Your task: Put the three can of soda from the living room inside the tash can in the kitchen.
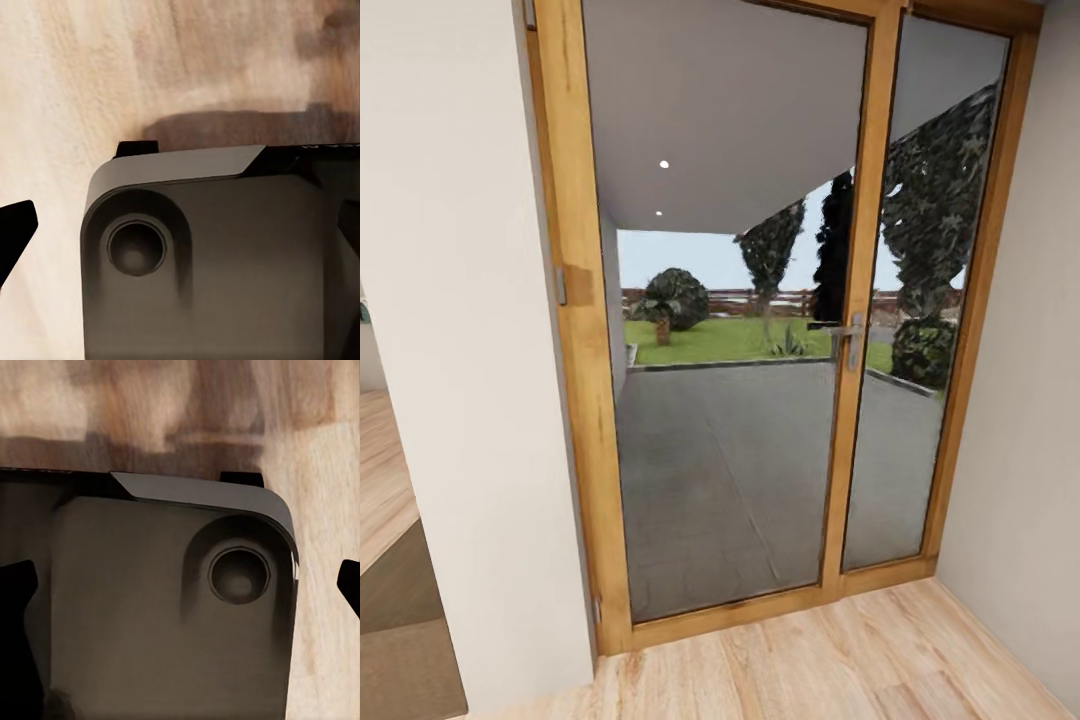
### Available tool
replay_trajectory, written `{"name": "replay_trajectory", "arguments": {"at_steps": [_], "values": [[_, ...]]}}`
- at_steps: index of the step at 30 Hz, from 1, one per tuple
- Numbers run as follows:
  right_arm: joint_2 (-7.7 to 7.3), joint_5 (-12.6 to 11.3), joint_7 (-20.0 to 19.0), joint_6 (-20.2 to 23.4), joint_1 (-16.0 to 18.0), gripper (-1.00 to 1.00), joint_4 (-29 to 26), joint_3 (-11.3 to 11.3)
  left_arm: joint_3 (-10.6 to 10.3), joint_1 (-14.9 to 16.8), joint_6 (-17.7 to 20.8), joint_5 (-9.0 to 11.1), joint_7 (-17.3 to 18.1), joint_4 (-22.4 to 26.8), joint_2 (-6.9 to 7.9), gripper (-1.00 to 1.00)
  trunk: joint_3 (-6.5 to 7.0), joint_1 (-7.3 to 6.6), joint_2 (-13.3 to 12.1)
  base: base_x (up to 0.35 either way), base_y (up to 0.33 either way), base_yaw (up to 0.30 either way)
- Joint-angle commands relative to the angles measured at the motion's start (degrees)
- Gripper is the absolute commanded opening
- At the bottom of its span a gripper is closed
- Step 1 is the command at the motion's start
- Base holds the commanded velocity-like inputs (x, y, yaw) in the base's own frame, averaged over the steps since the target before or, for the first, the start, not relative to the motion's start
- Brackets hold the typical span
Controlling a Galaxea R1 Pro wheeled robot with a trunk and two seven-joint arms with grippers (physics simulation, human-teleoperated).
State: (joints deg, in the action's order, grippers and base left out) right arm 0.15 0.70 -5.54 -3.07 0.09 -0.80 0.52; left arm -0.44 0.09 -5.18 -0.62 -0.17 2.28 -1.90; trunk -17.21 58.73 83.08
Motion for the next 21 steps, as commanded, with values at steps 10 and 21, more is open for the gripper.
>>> {"name": "replay_trajectory", "arguments": {"at_steps": [10,21], "values": [[0.05,0.0,0.0,0.0,0.0,1.0,0.08,0.01,0.0,0.0,0.0,0.01,0.01,0.0,0.0,1.0,0.0,0.0,0.0,0.081,-0.042,0.0],[0.09,0.07,0.02,0.0,0.0,1.0,0.1,0.06,0.0,0.0,-0.03,0.0,0.06,0.0,-0.03,1.0,0.0,0.0,0.0,0.034,-0.034,0.0]]}}
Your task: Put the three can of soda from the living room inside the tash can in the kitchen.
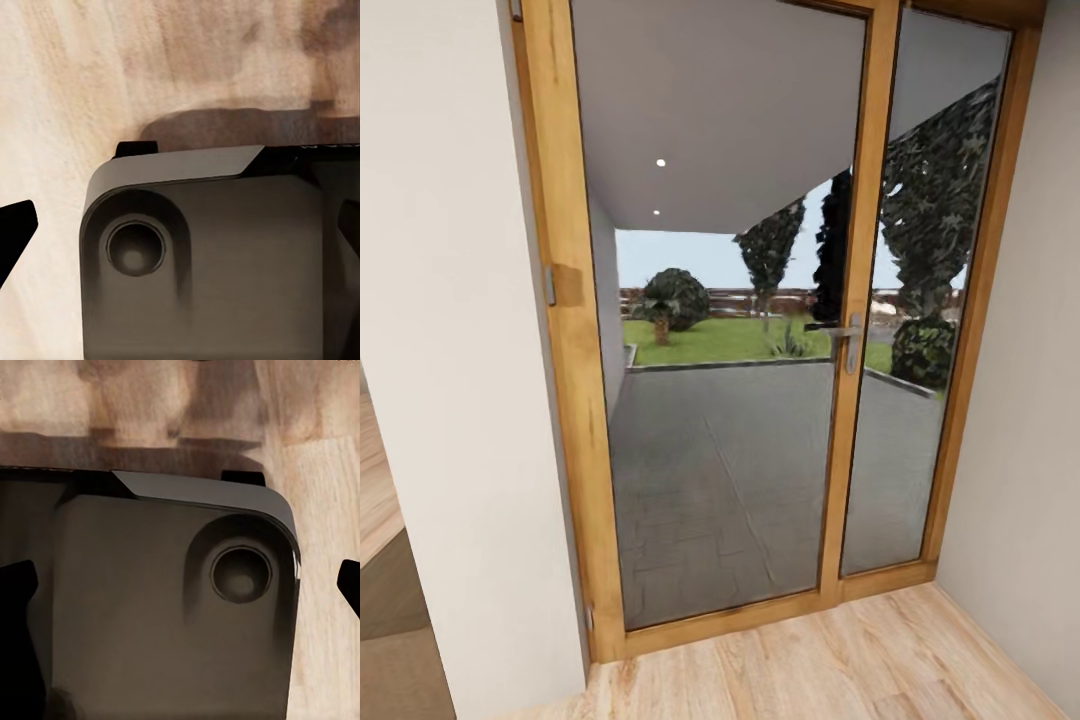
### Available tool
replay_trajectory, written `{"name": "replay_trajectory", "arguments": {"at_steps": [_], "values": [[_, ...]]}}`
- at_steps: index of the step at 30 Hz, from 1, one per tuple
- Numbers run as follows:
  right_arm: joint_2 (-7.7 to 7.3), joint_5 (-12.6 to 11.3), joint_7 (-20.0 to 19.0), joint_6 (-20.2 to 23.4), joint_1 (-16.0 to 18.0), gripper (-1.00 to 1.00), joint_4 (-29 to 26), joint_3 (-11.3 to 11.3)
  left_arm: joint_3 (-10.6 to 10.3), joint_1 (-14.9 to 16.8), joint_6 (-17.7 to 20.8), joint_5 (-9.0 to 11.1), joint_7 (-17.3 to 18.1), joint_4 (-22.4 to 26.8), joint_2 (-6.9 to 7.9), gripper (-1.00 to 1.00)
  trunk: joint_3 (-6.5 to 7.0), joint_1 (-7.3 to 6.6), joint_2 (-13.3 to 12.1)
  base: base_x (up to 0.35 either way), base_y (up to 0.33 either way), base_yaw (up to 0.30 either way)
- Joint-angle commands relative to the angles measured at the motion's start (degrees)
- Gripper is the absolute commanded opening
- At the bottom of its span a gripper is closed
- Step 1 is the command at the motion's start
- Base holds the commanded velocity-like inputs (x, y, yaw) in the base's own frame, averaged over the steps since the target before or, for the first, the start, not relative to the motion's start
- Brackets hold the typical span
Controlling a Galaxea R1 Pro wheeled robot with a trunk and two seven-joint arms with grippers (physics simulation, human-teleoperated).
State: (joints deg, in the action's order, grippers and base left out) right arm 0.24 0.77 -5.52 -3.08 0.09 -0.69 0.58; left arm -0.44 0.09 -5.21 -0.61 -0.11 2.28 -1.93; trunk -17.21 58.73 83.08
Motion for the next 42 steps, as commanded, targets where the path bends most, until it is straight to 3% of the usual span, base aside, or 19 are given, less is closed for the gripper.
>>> {"name": "replay_trajectory", "arguments": {"at_steps": [1,7,11,15,16,17,19,24,26,29,32,36,41,42], "values": [[0.01,-0.06,-0.01,0.0,0.0,1.0,-0.07,0.0,0.0,0.0,0.0,0.0,0.01,0.0,0.0,1.0,0.0,0.0,0.0,0.003,-0.003,0.0],[-0.14,-0.16,-0.19,-0.11,0.11,1.0,-1.22,-0.27,0.0,0.0,0.02,0.01,0.02,0.0,0.0,1.0,0.0,0.0,0.0,0.0,0.0,0.0],[-0.07,-0.54,-0.08,3.2,0.82,1.0,-10.59,-0.43,0.0,0.0,-0.04,0.03,0.02,0.0,0.03,1.0,0.0,0.0,0.0,0.0,0.0,0.0],[-0.08,-0.77,-0.1,15.52,1.59,1.0,-21.88,-0.58,0.0,0.0,-0.06,0.02,0.02,0.0,0.01,1.0,0.0,0.0,0.0,0.0,0.0,0.0],[-0.01,-0.83,-0.1,21.45,1.75,1.0,-27.38,-0.56,0.0,0.0,-0.06,0.03,0.02,0.0,0.0,1.0,0.0,0.0,0.0,0.0,0.0,0.0],[0.01,-0.86,-0.1,24.32,1.8,1.0,-30.27,-0.51,0.0,0.0,-0.06,0.04,0.02,0.0,0.0,1.0,0.0,0.0,0.0,0.0,0.0,0.0],[0.3,-0.93,-0.1,35.75,1.84,1.0,-43.03,-0.34,0.0,0.0,-0.06,0.05,0.02,0.0,-0.05,1.0,0.0,0.0,0.0,0.0,0.0,0.0],[0.74,-0.9,-0.05,54.49,1.87,1.0,-63.46,-0.33,0.05,0.0,-0.06,0.07,0.06,0.49,-0.08,1.0,0.0,0.0,0.0,0.0,0.0,0.0],[0.75,-0.79,-0.02,59.74,2.03,1.0,-70.24,-0.37,0.04,0.0,-0.03,0.06,0.17,0.93,-0.09,1.0,0.0,0.0,0.0,0.0,0.0,0.0],[0.51,-0.57,0.09,62.97,3.94,1.0,-75.29,-0.59,0.07,0.0,0.0,0.07,0.36,1.21,-0.09,1.0,0.0,0.0,0.0,0.0,0.0,0.0],[0.11,-0.66,0.03,63.08,8.44,1.0,-74.93,-1.06,0.08,0.0,0.02,0.08,0.47,1.38,-0.11,1.0,0.0,0.0,0.0,0.0,0.0,0.0],[-0.84,-0.83,-0.09,63.08,14.86,1.0,-67.51,-2.27,0.17,0.0,0.31,0.24,0.49,1.41,-0.48,1.0,0.0,0.0,0.0,0.0,0.0,0.0],[-2.17,-0.77,-0.04,63.08,19.15,1.0,-65.56,-4.73,0.24,0.0,0.61,0.32,0.47,1.36,-0.55,1.0,0.0,0.0,0.0,0.0,0.0,0.0],[-2.92,-0.71,0.0,63.08,22.49,1.0,-65.25,-5.77,0.25,0.0,0.67,0.34,0.47,1.38,-0.58,1.0,0.0,0.0,0.0,0.0,0.0,0.0]]}}
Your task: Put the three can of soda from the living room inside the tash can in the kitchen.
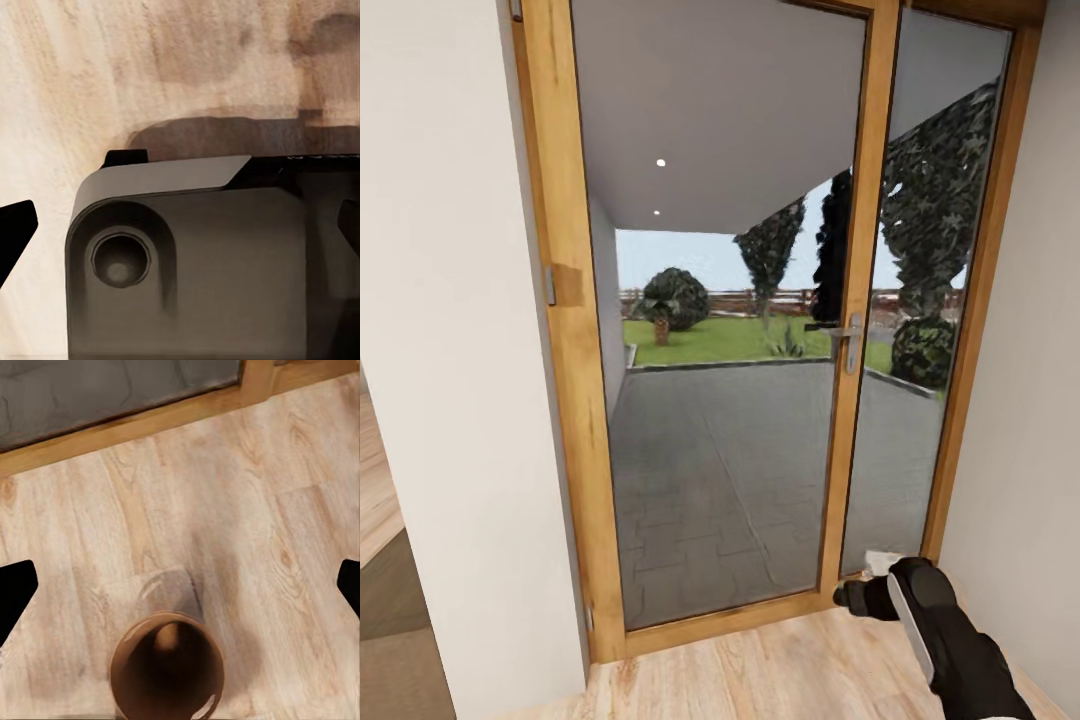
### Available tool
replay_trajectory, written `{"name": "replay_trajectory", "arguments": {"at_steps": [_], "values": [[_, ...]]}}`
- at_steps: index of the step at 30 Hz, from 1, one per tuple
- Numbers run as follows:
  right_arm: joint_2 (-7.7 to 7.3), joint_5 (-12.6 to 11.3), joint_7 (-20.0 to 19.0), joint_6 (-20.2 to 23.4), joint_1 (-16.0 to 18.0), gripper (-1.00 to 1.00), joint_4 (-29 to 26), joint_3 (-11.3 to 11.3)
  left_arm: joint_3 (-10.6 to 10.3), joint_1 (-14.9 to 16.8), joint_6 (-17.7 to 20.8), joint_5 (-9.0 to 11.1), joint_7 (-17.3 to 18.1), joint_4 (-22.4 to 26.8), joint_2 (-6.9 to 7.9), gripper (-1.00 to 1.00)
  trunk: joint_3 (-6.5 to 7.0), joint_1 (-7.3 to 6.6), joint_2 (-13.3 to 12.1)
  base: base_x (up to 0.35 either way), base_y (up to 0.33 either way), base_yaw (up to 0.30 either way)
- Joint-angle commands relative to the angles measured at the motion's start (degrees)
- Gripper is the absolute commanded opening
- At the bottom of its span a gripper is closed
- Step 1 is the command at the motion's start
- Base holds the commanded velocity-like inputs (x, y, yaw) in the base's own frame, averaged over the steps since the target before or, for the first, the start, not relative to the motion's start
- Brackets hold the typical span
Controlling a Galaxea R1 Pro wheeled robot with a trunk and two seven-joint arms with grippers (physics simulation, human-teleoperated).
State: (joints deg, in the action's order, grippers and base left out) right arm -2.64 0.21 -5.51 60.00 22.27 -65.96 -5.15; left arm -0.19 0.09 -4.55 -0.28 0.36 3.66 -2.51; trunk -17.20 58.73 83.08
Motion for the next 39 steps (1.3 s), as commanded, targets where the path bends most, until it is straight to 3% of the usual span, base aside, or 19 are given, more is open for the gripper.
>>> {"name": "replay_trajectory", "arguments": {"at_steps": [1,6,15,20,24,29,39], "values": [[-0.28,-0.13,0.01,0.0,1.42,1.0,0.16,-0.26,0.01,0.0,0.02,0.0,0.0,0.01,-0.01,1.0,-0.01,0.0,0.0,0.0,0.0,0.0],[-1.63,0.06,0.06,0.0,4.86,1.0,0.57,-0.84,0.01,0.02,0.05,0.01,0.0,0.02,-0.03,1.0,-0.01,0.0,0.0,0.0,0.0,0.0],[-3.29,0.08,0.14,0.0,6.3,1.0,0.63,-1.62,0.02,0.51,0.06,-0.01,0.0,0.03,-0.06,1.0,-0.01,0.0,0.0,0.0,0.0,0.0],[-3.48,0.18,0.15,0.0,6.21,1.0,1.54,-4.5,0.02,0.64,0.0,-0.02,0.01,0.03,-0.09,1.0,-0.01,0.0,0.0,0.0,0.0,0.0],[-3.51,0.13,0.15,0.0,6.36,1.0,8.12,-7.17,0.02,0.68,-0.02,-0.06,0.0,0.03,-0.16,1.0,-0.01,0.0,0.0,0.0,0.0,0.0],[-3.57,0.07,0.15,0.0,6.57,1.0,12.8,-8.33,0.02,0.7,-0.04,-0.04,0.01,0.03,-0.19,1.0,-0.01,0.0,0.0,0.0,0.0,0.0],[-3.58,-0.14,0.15,0.0,6.58,1.0,14.67,-8.82,0.02,0.71,-0.03,-0.03,0.01,0.02,-0.19,1.0,-0.01,0.0,0.0,0.0,0.0,0.0]]}}
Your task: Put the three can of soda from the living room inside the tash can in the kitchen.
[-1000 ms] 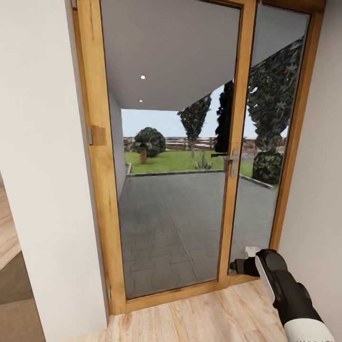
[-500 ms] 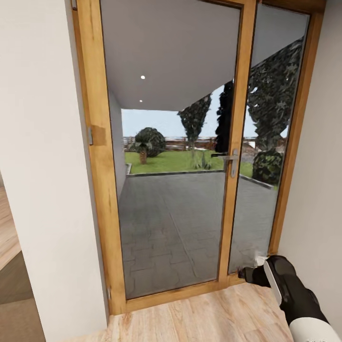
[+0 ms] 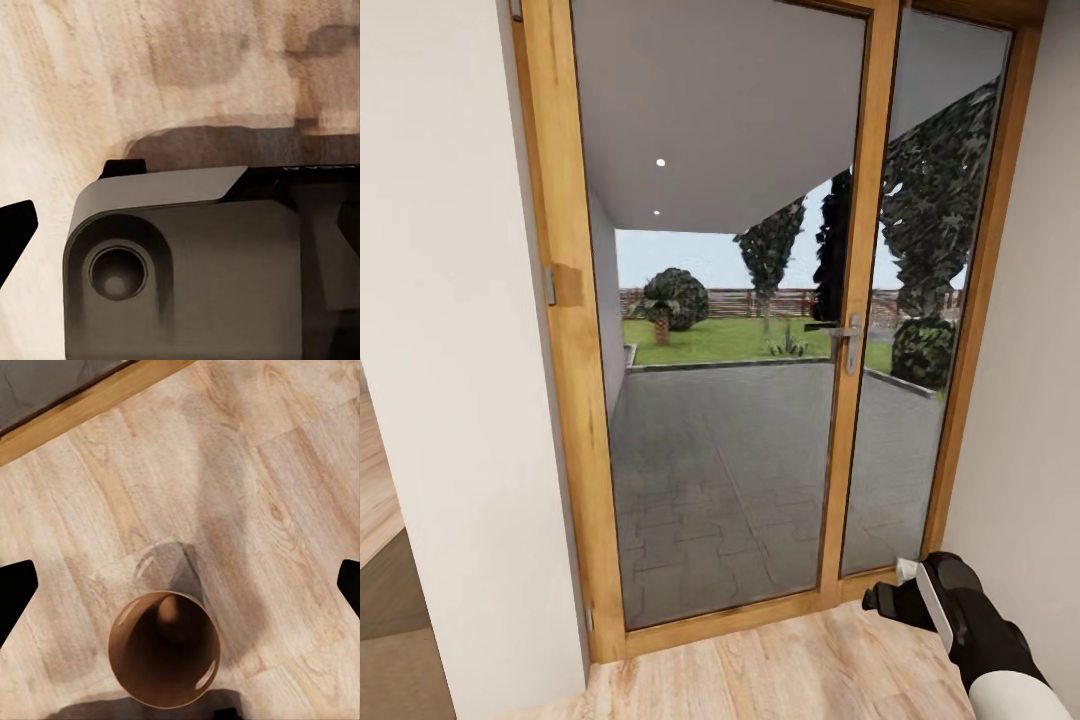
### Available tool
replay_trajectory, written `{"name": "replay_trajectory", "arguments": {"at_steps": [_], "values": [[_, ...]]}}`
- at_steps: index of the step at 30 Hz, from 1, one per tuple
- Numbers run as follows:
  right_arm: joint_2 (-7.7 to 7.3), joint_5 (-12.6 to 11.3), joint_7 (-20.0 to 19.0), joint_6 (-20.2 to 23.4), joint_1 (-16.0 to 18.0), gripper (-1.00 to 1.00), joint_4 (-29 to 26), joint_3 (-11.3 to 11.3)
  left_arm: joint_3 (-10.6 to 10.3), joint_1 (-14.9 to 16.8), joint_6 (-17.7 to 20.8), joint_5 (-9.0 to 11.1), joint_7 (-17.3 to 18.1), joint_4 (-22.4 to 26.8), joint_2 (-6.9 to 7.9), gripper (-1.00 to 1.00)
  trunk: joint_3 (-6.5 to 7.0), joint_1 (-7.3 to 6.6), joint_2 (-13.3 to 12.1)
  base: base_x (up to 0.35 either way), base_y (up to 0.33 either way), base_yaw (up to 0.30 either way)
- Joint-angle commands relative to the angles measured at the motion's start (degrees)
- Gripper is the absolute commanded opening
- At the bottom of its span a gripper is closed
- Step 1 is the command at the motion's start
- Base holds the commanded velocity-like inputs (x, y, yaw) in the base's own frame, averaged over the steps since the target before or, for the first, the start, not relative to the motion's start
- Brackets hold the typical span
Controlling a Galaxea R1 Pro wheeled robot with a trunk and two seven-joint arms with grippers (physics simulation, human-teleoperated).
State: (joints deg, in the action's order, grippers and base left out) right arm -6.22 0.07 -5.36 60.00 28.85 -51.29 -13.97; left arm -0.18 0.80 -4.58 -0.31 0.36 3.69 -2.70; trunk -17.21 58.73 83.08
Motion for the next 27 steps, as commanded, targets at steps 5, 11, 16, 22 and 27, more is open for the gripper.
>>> {"name": "replay_trajectory", "arguments": {"at_steps": [5,11,16,22,27], "values": [[0.19,-0.16,0.0,0.0,-0.01,1.0,0.24,-0.37,0.0,-0.01,-0.01,-0.03,0.03,0.0,-0.07,1.0,0.0,0.0,0.0,0.0,0.0,0.0],[0.6,-0.19,0.0,0.0,-0.02,1.0,0.79,-3.87,0.0,-0.01,-0.01,-0.01,0.03,0.01,-0.05,1.0,0.0,0.0,0.0,0.0,0.0,0.0],[1.53,0.11,0.0,0.0,-0.35,1.0,1.19,-5.8,0.0,-0.01,0.06,-0.01,0.0,0.01,0.03,1.0,0.0,0.0,0.0,0.0,0.0,0.0],[1.87,0.3,0.0,0.0,-0.81,1.0,1.31,-6.04,0.0,0.05,0.09,0.02,-0.04,0.01,-0.03,1.0,0.0,0.0,0.0,0.0,0.0,0.0],[1.95,0.35,0.06,0.0,-2.28,1.0,1.4,-6.0,0.05,0.07,0.1,0.04,-0.08,0.01,-0.09,1.0,0.0,0.0,0.0,0.0,0.0,0.0]]}}
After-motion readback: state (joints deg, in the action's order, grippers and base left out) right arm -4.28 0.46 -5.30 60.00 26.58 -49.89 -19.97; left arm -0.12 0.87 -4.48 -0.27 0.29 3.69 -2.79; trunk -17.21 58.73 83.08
